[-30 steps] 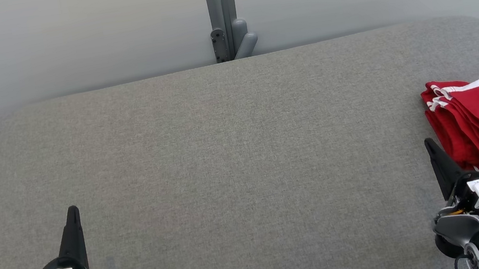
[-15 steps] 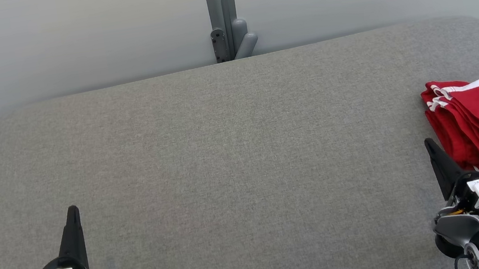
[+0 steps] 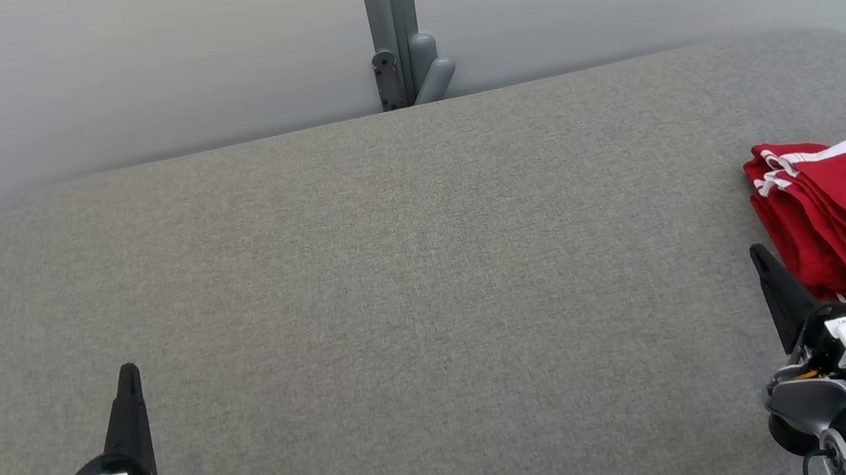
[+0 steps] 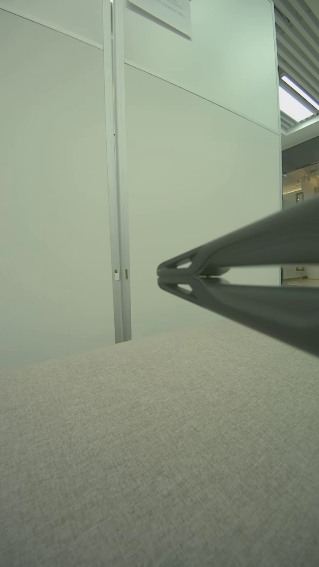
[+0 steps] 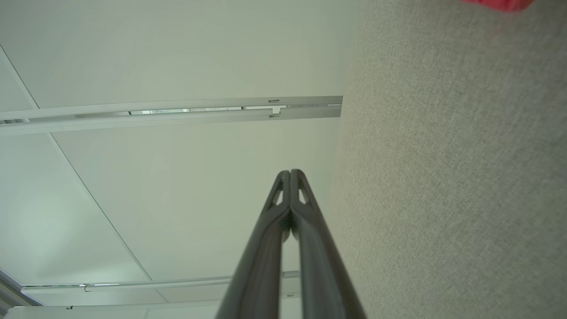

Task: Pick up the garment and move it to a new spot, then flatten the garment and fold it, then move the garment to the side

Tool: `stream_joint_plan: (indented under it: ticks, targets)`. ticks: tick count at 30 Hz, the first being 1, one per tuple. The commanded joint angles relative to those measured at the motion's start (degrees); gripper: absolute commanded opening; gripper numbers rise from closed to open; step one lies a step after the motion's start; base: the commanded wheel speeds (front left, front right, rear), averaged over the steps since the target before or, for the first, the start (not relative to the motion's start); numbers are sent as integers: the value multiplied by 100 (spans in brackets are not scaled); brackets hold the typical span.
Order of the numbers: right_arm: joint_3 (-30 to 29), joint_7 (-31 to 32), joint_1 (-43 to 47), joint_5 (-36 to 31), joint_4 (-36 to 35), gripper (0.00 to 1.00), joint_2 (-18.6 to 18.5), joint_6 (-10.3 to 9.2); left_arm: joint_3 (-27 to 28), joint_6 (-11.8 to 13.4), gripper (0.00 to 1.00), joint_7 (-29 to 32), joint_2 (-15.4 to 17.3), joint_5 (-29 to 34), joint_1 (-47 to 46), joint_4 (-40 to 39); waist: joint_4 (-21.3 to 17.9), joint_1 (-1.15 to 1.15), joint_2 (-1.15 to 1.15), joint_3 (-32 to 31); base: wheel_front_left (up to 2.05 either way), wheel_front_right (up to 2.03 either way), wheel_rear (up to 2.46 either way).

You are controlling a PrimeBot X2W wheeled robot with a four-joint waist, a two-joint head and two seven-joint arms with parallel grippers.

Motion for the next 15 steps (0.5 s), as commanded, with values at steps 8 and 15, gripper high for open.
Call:
stream_joint_plan:
  ticks: [8, 15]
  targets:
    - [-8, 13, -23, 33, -25, 0, -28, 2, 7, -37, 0, 3, 33, -19, -59, -28, 0, 0, 47, 0, 0, 0, 0]
    - [-8, 13, -23, 33, -25, 0, -28, 2, 7, -37, 0, 3, 33, -19, -59, -28, 0, 0, 47, 0, 0, 0, 0]
